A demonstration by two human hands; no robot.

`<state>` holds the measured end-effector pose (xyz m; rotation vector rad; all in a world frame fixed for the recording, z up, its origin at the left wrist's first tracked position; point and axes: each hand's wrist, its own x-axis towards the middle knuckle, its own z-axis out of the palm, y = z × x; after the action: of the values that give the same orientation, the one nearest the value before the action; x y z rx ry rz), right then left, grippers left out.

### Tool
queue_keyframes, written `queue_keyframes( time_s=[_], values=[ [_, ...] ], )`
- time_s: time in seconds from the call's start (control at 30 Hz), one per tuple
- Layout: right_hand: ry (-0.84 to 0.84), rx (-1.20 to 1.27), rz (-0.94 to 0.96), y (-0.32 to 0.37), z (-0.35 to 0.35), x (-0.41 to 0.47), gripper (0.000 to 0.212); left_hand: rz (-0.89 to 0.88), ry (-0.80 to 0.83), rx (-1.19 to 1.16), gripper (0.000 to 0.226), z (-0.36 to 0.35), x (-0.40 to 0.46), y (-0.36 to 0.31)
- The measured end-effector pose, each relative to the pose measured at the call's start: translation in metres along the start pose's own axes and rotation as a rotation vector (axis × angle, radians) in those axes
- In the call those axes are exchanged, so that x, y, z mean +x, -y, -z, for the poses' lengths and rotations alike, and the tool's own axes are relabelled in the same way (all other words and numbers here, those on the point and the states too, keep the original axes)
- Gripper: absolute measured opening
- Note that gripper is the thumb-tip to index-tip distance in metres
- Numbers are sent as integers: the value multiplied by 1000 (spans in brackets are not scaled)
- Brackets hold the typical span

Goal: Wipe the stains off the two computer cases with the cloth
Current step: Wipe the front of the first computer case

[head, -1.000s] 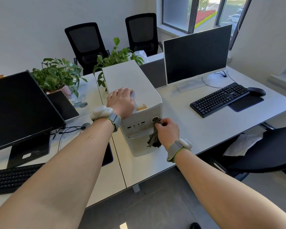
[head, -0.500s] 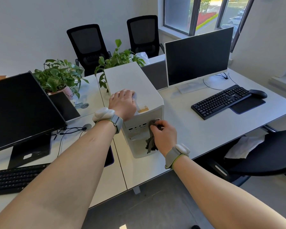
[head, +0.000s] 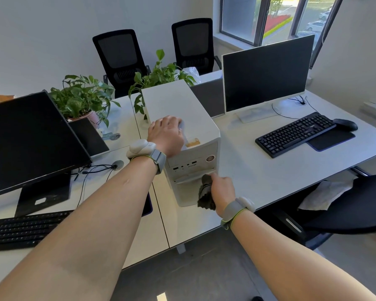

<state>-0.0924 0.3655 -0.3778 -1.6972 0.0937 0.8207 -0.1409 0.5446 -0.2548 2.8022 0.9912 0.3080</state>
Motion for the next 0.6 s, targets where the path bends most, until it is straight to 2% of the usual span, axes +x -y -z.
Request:
queue_keyframes(
  time_s=[0.03, 0.07, 0.1, 0.17, 0.2, 0.3, 0.43, 0.5, 0.6],
  values=[
    [-12, 130, -33, -1, 3, 4, 65, -1, 0, 1, 42, 0, 0, 0],
    [-2, 231, -46, -2, 5, 7, 69, -1, -2, 2, 41, 0, 0, 0],
    [20, 286, -19, 2, 8, 3, 61, -1, -3, 3, 41, 0, 0, 0],
    [23, 313, 82, 10, 9, -10, 29, -1, -8, 4, 41, -1, 0, 0],
    [-17, 311, 138, 9, 8, -9, 25, -2, -10, 3, 41, -1, 0, 0],
    [-117, 234, 271, 4, 2, -5, 25, 1, -7, -5, 41, 0, 0, -1],
    [-43, -82, 255, 3, -1, 4, 7, 2, 2, -4, 42, 1, -1, -1],
    [-38, -253, 272, 9, 4, 5, 7, -2, 3, -4, 41, 0, -1, -1],
    [-127, -191, 254, 17, 13, 4, 17, -3, 2, -2, 41, 0, -1, -1]
  ],
)
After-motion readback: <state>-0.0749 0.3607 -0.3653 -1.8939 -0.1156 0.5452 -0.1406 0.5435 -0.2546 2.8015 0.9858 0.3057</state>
